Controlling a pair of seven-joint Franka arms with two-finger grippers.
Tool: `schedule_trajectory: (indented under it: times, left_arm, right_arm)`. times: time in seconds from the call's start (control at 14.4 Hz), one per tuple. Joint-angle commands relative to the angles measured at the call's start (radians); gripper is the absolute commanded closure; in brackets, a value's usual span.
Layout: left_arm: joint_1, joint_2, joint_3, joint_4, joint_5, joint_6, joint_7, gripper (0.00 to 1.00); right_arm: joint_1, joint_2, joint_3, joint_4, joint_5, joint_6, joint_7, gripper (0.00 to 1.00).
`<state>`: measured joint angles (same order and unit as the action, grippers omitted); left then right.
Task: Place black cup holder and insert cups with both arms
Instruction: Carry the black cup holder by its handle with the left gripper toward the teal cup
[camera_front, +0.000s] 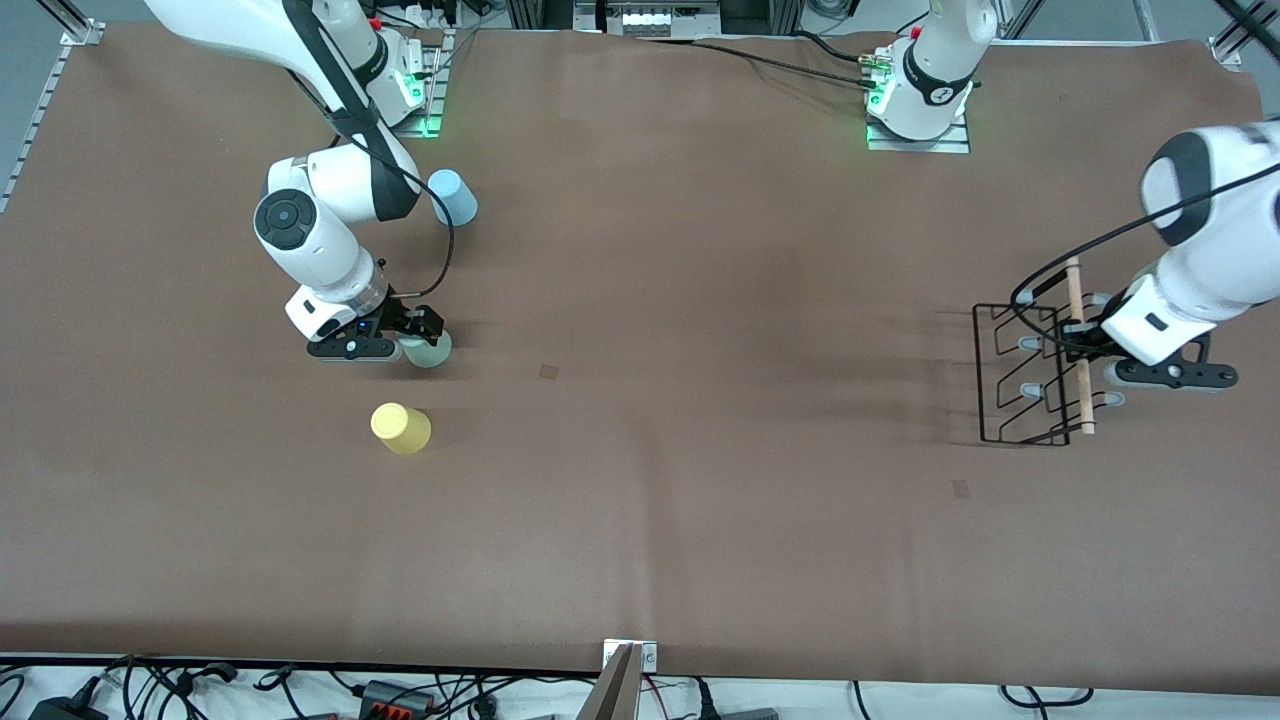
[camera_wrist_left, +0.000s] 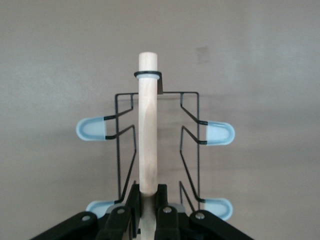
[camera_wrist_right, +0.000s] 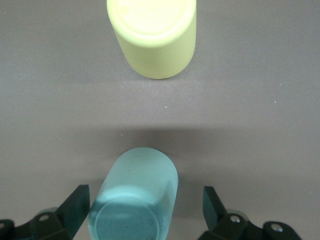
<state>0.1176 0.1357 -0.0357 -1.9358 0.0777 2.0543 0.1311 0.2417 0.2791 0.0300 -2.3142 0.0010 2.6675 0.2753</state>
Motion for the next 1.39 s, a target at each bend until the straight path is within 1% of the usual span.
schedule_trajectory:
  times: [0.0, 0.14, 0.49, 0.63, 0.7, 0.91, 1.11, 1.32]
  left_arm:
    - [-0.013, -0.01, -0.096, 0.107, -0.004, -0.15, -0.025, 0.99]
    - [-0.018, 0.007, -0.192, 0.139, -0.018, -0.149, -0.105, 0.99]
    - [-0.019, 0.064, -0.426, 0.164, -0.078, -0.145, -0.506, 0.99]
    - [-0.035, 0.099, -0.504, 0.201, -0.076, -0.145, -0.603, 0.99]
    - [-0.056, 0.107, -0.513, 0.21, -0.07, -0.143, -0.652, 0.99]
    - [-0.16, 0.139, -0.515, 0.215, -0.07, -0.085, -0.777, 0.99]
    - [-0.245, 0.185, -0.512, 0.213, -0.065, 0.024, -0.872, 0.99]
    - [-0.314, 0.22, -0.51, 0.213, -0.041, 0.079, -0.958, 0.99]
  right_arm:
    - [0.011, 0.009, -0.005, 0.001, 0.005, 0.02, 0.03, 0.0]
    - [0.021, 0.011, -0.005, 0.001, 0.005, 0.02, 0.041, 0.0]
    - [0.051, 0.031, -0.005, 0.002, 0.005, 0.02, 0.051, 0.0]
    - [0.056, 0.032, -0.007, 0.001, 0.005, 0.018, 0.042, 0.0]
    - [0.05, 0.032, -0.007, 0.001, 0.004, 0.015, 0.032, 0.0]
    - [0.044, 0.031, -0.012, 0.006, 0.005, 0.015, 0.033, 0.0]
    - [0.031, 0.032, -0.013, 0.013, 0.005, 0.02, 0.033, 0.0]
    - [0.033, 0.043, -0.012, 0.016, 0.004, 0.02, 0.039, 0.0]
